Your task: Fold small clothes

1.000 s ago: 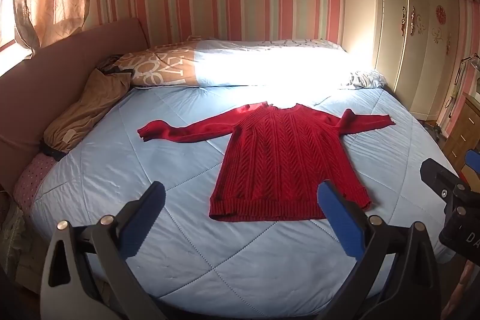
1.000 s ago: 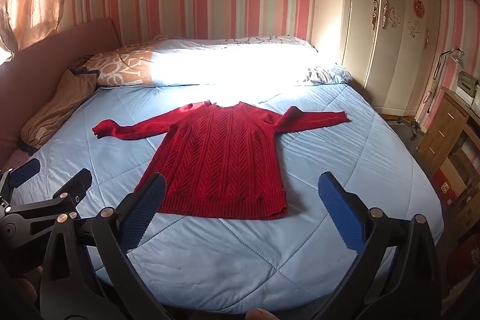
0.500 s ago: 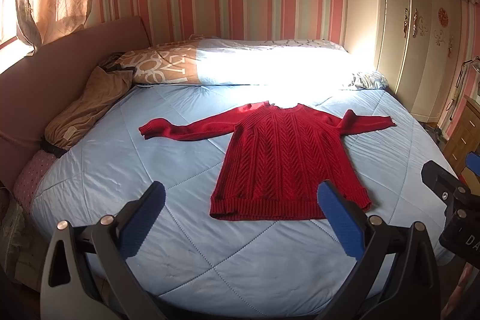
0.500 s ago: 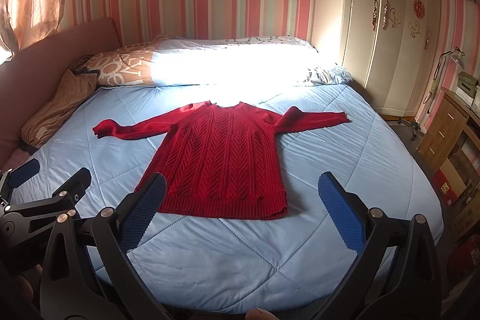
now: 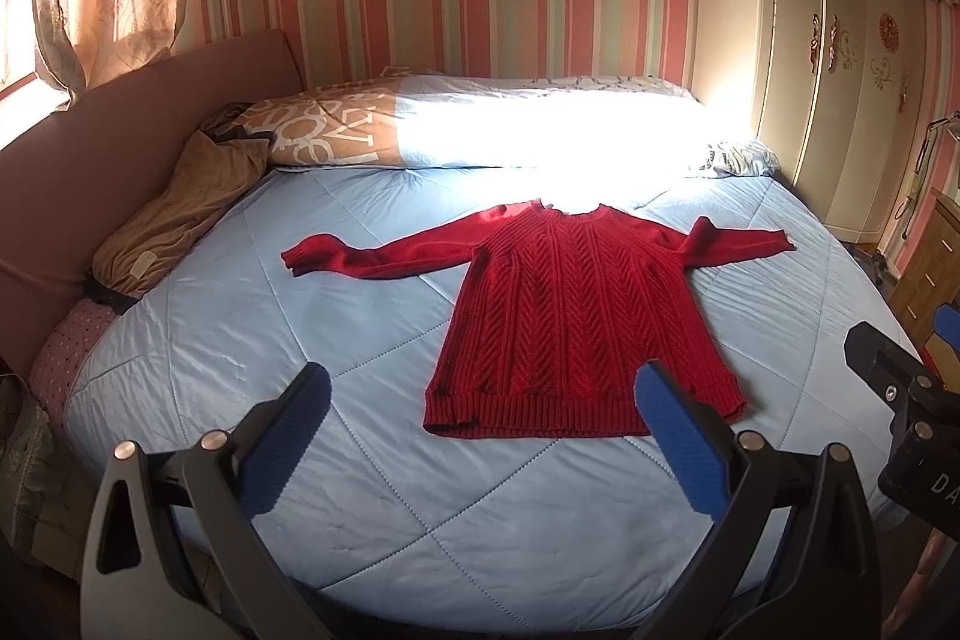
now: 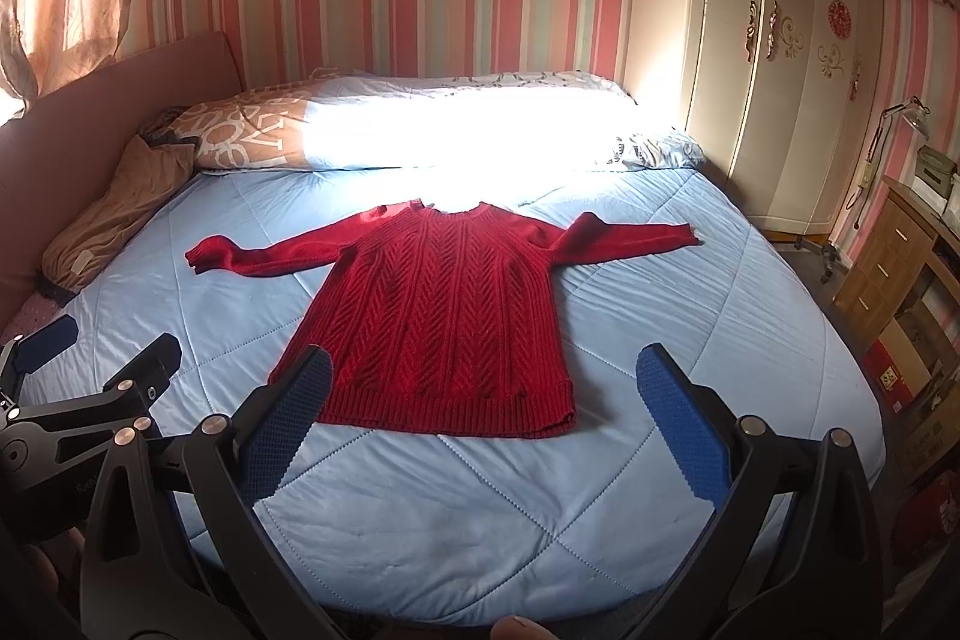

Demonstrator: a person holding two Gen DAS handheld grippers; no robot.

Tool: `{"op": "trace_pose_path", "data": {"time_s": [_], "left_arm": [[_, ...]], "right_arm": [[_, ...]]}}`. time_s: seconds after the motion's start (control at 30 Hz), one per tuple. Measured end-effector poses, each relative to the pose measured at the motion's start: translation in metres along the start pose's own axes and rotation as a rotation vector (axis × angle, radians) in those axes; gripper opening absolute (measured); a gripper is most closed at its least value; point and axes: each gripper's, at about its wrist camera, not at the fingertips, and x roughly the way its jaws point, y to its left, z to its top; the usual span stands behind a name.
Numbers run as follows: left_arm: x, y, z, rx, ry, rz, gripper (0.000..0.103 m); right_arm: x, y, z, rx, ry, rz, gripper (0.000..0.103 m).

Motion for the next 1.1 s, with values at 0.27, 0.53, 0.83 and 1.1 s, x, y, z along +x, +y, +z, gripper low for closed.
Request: {"op": "trace_pose_path", "data": {"time_s": [0.27,0.53,0.83,1.1], "left_arm": [[-0.0007,-0.001,-0.0005,-0.007,-0.001,-0.007,0.102],[-0.0026,-0.0018,0.0011,-0.008,-0.002,-0.003,0.102],[-0.0027,-0.0033,0.0036,-0.007,-0.003,-0.002,0.102],[-0.0026,-0.0022,0.005,-0.01,-0.004,0.0,0.102]], "right_arm": [[-0.0014,0.0005,0.0014,0.003,-0.001,-0.003,0.1],[-0.0015,0.0001,0.003,0.005,-0.001,-0.003,0.1],[-0.0025,-0.0016,0.0037,0.01,-0.012,0.009,0.1],[-0.0014,-0.0049,0.0025,0.016,-0.012,0.014,0.1]]}}
